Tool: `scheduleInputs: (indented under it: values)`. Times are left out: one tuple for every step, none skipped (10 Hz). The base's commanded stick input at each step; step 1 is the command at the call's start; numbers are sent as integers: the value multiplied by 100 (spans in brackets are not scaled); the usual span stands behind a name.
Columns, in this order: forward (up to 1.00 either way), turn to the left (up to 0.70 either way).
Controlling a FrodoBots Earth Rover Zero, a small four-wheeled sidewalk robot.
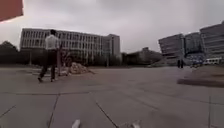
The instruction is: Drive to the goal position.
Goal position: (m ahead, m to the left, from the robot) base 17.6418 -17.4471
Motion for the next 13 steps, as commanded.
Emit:
scheduleInputs:
  values:
    - [70,0]
    - [70,0]
    - [70,0]
    - [70,0]
    - [70,-6]
    - [70,-24]
    - [70,-22]
    - [70,0]
    - [70,0]
    - [70,0]
    - [70,0]
    - [70,0]
    - [70,0]
